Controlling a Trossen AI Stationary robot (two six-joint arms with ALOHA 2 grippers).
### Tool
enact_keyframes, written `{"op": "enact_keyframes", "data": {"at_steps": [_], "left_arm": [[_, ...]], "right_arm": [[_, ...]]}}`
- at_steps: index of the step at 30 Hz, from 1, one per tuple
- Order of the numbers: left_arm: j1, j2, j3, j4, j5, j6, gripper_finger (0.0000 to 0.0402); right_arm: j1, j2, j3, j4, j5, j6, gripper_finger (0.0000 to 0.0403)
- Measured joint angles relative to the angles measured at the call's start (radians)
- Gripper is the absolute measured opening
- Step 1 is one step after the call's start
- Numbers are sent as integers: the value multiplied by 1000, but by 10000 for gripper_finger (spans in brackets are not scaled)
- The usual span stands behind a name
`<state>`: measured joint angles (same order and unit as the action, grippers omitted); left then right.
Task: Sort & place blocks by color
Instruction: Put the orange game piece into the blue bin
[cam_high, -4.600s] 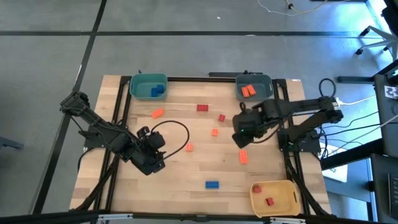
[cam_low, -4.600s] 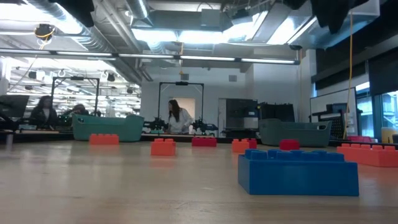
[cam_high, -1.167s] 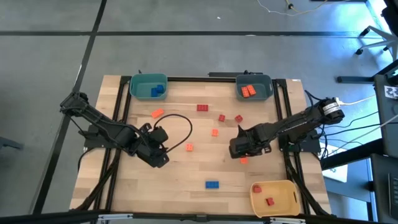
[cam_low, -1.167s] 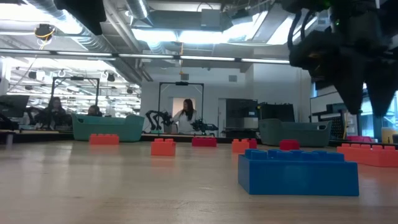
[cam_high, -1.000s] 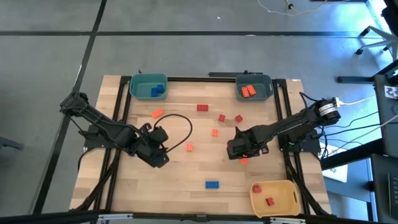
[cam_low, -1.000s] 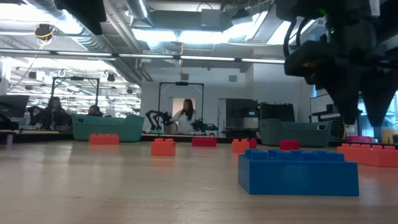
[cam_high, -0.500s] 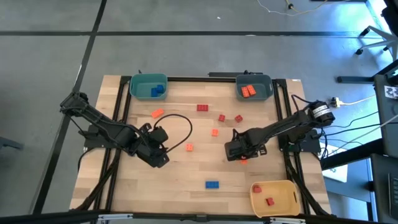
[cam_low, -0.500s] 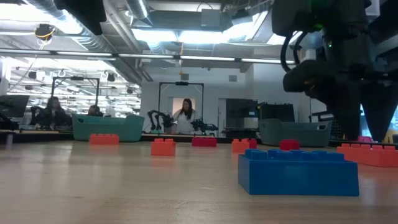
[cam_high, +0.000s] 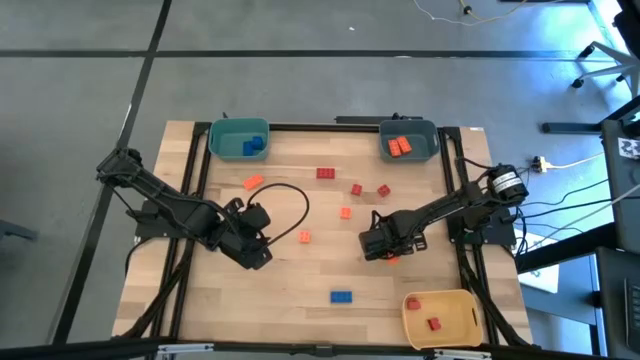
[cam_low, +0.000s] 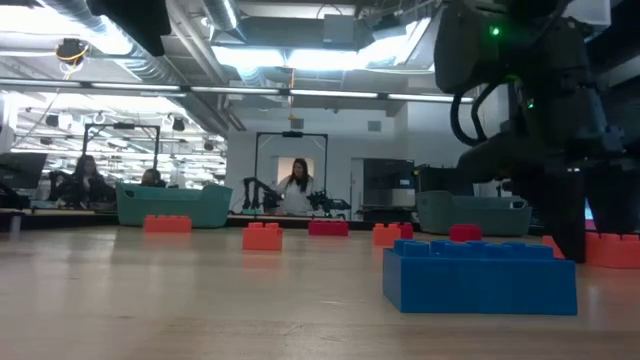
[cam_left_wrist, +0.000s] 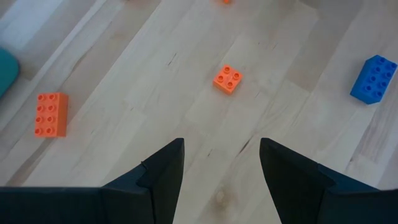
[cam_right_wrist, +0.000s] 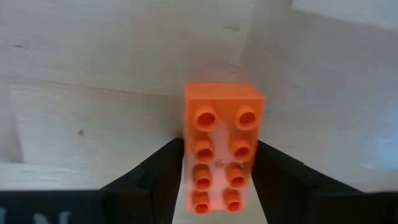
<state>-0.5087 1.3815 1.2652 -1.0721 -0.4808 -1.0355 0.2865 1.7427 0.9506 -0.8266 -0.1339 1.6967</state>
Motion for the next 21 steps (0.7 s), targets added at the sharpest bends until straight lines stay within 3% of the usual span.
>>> {"op": "enact_keyframes", "data": {"at_steps": [6, 14, 21], "left_arm": [[0, 0, 0, 1, 0, 0, 203], [0, 0, 0, 2, 3, 0, 203], [0, 0, 0, 2, 6, 0, 203]], "right_arm": [[-1, -12, -66, 65, -1, -4, 185], [0, -13, -59, 60, 25, -55, 144], [-1, -11, -53, 57, 30, -107, 144]]}}
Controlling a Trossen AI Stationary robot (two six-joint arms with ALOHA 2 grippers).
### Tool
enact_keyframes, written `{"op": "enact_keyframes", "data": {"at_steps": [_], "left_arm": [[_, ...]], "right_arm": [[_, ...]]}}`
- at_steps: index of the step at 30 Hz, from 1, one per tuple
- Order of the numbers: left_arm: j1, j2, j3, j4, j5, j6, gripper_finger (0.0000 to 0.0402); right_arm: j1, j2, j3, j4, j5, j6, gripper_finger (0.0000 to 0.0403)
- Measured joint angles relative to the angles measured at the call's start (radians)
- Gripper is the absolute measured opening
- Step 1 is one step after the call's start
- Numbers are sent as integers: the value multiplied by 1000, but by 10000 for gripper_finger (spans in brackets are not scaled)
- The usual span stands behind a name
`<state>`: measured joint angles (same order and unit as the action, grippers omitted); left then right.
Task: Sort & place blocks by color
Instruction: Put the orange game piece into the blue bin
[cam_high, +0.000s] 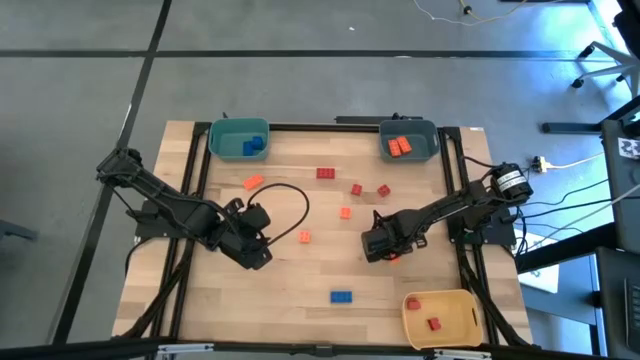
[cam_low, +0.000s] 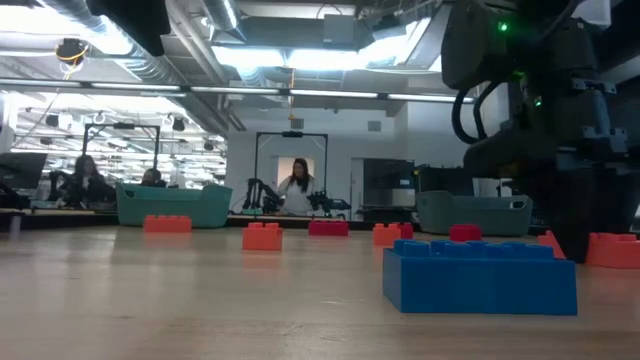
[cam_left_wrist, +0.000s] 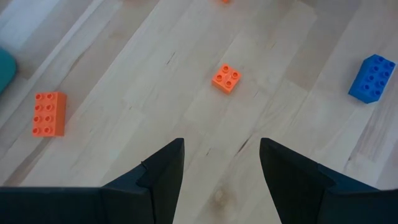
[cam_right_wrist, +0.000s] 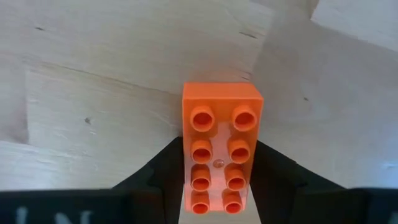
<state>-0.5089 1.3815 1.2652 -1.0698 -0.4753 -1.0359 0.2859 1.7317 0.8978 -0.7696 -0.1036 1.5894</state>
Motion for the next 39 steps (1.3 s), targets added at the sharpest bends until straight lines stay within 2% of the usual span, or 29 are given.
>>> {"op": "enact_keyframes", "data": {"at_steps": [9, 21, 31, 39], "left_arm": [[0, 0, 0, 2, 1, 24, 203], [0, 0, 0, 6, 2, 25, 203], [3, 0, 0, 9, -6, 25, 203], [51, 0, 0, 35, -48, 29, 203]], "right_arm": [[-21, -63, -6, -23, 27, -28, 144], [-111, -243, -3, -131, 8, -104, 143], [-276, -423, -2, -212, 37, -191, 143], [-450, -491, 12, -214, 100, -308, 143]]}}
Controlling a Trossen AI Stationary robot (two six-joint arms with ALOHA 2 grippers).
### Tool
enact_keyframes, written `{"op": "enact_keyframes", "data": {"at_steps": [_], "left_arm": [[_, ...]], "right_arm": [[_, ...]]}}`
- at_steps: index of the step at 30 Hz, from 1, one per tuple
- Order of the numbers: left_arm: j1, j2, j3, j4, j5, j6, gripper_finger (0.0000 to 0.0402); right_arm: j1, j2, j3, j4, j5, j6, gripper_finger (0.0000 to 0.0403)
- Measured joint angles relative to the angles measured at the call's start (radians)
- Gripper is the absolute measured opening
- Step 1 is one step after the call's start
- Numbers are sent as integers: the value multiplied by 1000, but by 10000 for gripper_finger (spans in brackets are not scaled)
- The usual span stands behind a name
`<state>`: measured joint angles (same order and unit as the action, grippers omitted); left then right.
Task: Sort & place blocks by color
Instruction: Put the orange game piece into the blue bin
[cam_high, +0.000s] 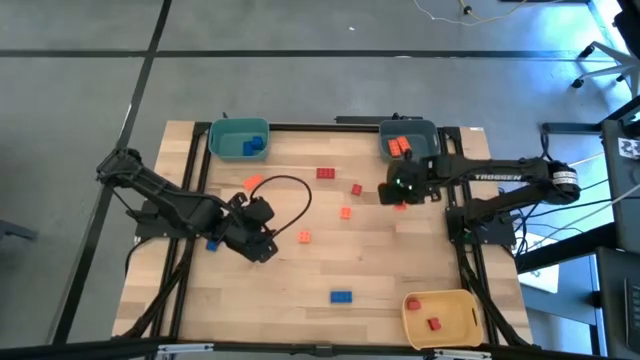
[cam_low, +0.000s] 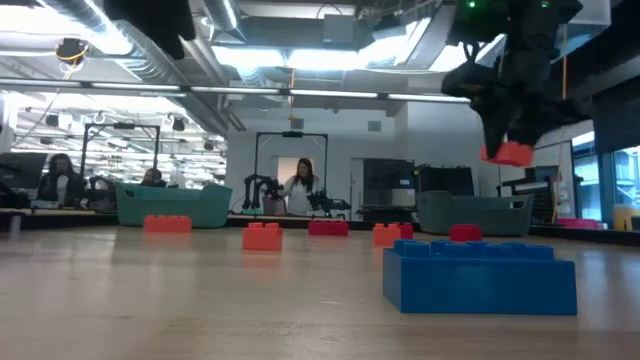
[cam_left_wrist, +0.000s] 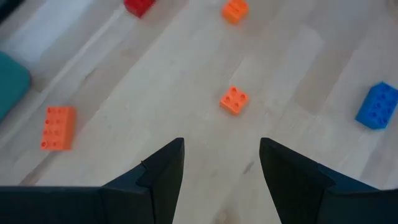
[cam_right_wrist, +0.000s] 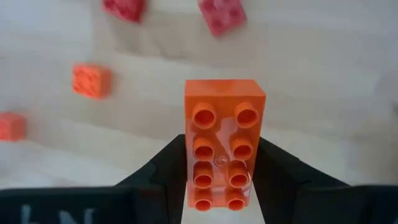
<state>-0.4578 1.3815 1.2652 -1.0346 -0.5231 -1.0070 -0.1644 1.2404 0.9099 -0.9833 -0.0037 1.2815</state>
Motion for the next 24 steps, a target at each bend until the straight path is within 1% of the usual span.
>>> {"op": "enact_keyframes", "data": {"at_steps": [4, 10, 13, 18, 21, 24], "left_arm": [[31, 0, 0, 21, -19, 55, 203], [86, 0, 0, 85, -13, 120, 203], [104, 0, 0, 110, -8, 140, 203], [123, 0, 0, 118, -5, 147, 203], [132, 0, 0, 118, 11, 147, 203], [135, 0, 0, 118, 18, 147, 203]], "right_arm": [[-92, 1, 57, -8, 22, -111, 143], [-248, 2, 190, -55, 114, -257, 143], [-335, 2, 249, -70, 140, -321, 143], [-487, 35, 309, -84, 137, -436, 143], [-567, 72, 310, -89, 95, -511, 143], [-633, 111, 310, -83, 81, -552, 143]]}}
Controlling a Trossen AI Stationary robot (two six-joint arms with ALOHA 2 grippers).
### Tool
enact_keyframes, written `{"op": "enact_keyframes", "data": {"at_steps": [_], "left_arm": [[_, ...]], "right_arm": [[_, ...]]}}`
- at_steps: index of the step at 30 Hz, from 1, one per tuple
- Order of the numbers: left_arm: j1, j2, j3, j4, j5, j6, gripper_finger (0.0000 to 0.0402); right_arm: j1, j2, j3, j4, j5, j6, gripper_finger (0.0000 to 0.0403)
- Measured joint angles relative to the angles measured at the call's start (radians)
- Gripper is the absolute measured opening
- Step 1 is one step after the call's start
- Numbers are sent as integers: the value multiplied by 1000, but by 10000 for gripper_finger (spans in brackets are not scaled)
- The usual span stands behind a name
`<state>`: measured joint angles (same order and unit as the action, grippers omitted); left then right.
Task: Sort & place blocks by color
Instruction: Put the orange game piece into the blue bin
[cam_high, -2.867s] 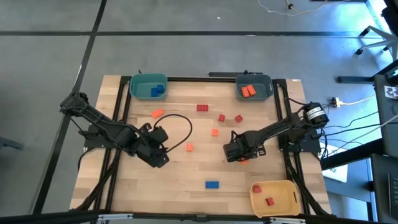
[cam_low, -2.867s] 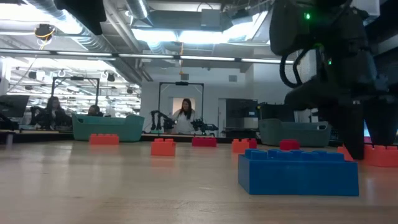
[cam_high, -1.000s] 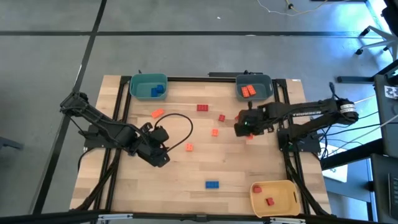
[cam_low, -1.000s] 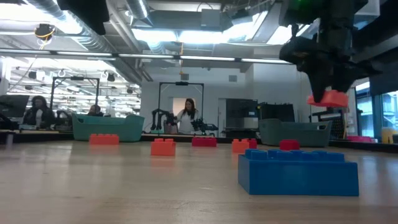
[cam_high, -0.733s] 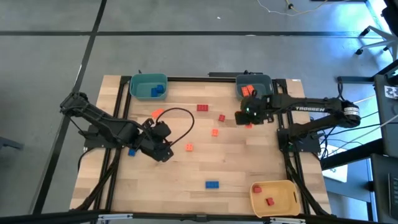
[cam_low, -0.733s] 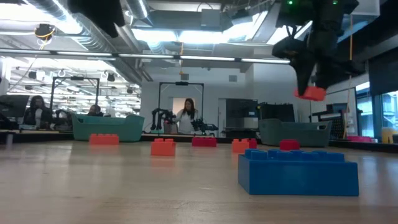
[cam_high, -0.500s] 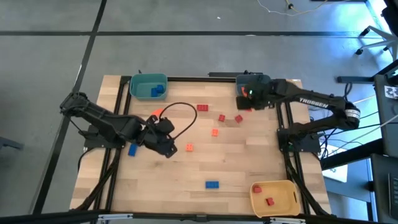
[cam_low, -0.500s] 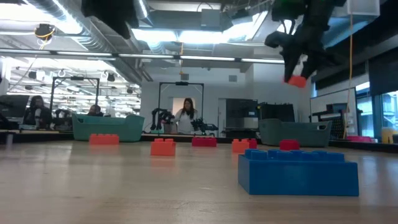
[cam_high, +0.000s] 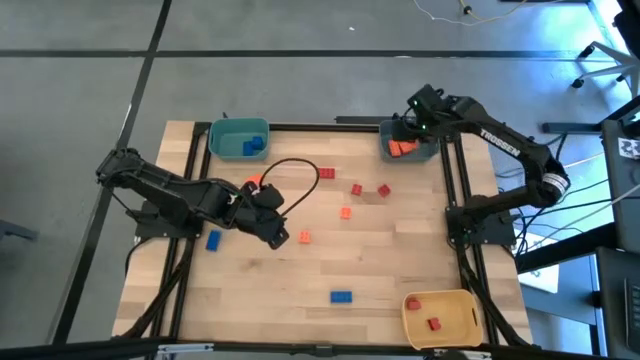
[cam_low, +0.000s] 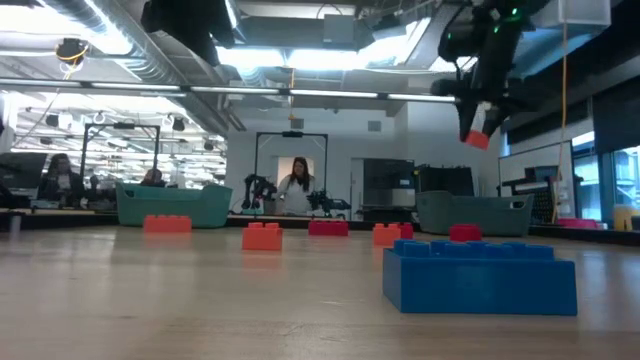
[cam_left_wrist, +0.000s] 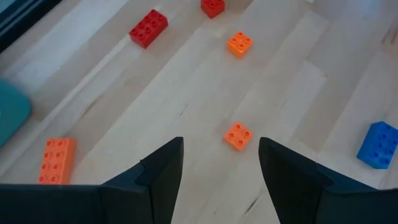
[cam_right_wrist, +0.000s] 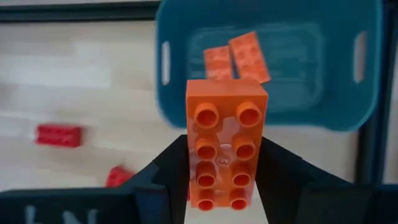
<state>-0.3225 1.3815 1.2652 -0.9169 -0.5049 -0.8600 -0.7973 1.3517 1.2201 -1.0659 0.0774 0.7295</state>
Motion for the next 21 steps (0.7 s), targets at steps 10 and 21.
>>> {"op": "enact_keyframes", "data": {"at_steps": [10, 21], "left_arm": [[0, 0, 0, 0, 1, -5, 203], [0, 0, 0, 0, 1, -29, 203]], "right_arm": [[-143, 173, 0, 46, -3, -168, 144], [-241, 363, 0, 99, 0, -257, 143]]}}
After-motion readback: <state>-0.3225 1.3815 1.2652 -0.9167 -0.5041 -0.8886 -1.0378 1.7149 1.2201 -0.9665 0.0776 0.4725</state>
